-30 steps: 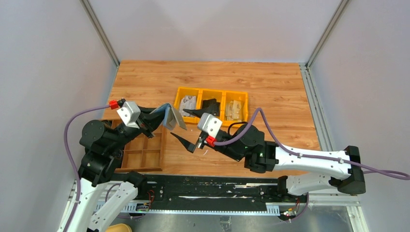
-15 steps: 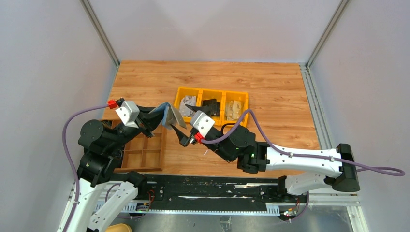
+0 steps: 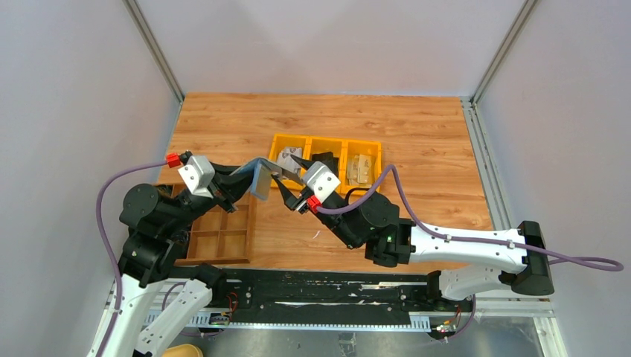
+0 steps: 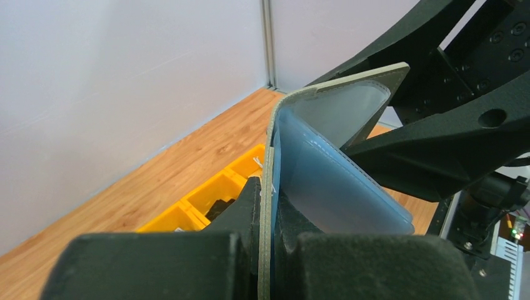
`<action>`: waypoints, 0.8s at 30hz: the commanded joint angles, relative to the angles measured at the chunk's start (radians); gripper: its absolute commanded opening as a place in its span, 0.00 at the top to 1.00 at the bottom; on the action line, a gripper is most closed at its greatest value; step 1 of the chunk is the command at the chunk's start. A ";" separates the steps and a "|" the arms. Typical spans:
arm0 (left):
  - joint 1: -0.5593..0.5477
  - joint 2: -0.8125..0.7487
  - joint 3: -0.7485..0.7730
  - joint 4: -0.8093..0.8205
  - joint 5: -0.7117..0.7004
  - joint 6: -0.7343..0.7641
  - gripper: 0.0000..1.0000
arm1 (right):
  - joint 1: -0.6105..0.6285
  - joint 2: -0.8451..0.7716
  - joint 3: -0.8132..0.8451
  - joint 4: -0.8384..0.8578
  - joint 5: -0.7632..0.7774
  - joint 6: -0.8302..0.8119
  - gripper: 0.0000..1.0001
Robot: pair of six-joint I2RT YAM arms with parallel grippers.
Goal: Take the credit cards out of the card holder
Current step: Remove the credit card from the card holder.
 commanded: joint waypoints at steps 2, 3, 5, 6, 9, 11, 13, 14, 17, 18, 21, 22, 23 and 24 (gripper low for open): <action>-0.002 0.002 0.036 -0.003 0.049 -0.012 1.00 | 0.012 0.000 0.033 -0.006 -0.064 0.044 0.43; -0.002 0.003 0.039 -0.004 0.057 -0.011 1.00 | 0.010 -0.006 0.034 -0.029 -0.096 0.060 0.44; -0.002 0.004 0.046 -0.004 0.078 -0.017 1.00 | -0.001 -0.015 0.039 -0.076 -0.151 0.098 0.53; -0.002 0.005 0.049 -0.004 0.095 -0.021 1.00 | -0.011 -0.021 0.042 -0.102 -0.183 0.119 0.61; -0.002 0.007 0.055 -0.008 0.129 -0.025 1.00 | -0.026 -0.041 0.043 -0.148 -0.209 0.158 0.81; -0.002 0.009 0.058 -0.020 0.141 -0.019 1.00 | -0.028 -0.056 0.049 -0.178 -0.199 0.165 0.86; -0.002 0.007 0.057 -0.024 0.142 -0.017 1.00 | -0.028 -0.066 0.057 -0.203 -0.166 0.167 0.90; -0.002 0.007 0.058 -0.025 0.148 -0.016 1.00 | -0.028 -0.071 0.060 -0.211 -0.153 0.170 0.92; -0.002 0.011 0.061 -0.023 0.159 -0.021 1.00 | -0.029 -0.086 0.066 -0.224 -0.135 0.186 1.00; -0.002 0.011 0.062 -0.024 0.160 -0.021 1.00 | -0.030 -0.089 0.069 -0.228 -0.145 0.191 1.00; -0.002 0.013 0.060 -0.055 0.167 0.013 0.55 | -0.029 -0.092 0.116 -0.314 -0.163 0.206 1.00; -0.002 0.013 0.057 -0.072 0.172 0.030 0.44 | -0.029 -0.087 0.142 -0.359 -0.156 0.209 1.00; -0.002 0.012 0.051 -0.091 0.183 0.050 0.38 | -0.029 -0.077 0.169 -0.404 -0.141 0.214 1.00; -0.002 0.010 0.048 -0.115 0.206 0.084 0.29 | -0.029 -0.065 0.201 -0.451 -0.128 0.217 1.00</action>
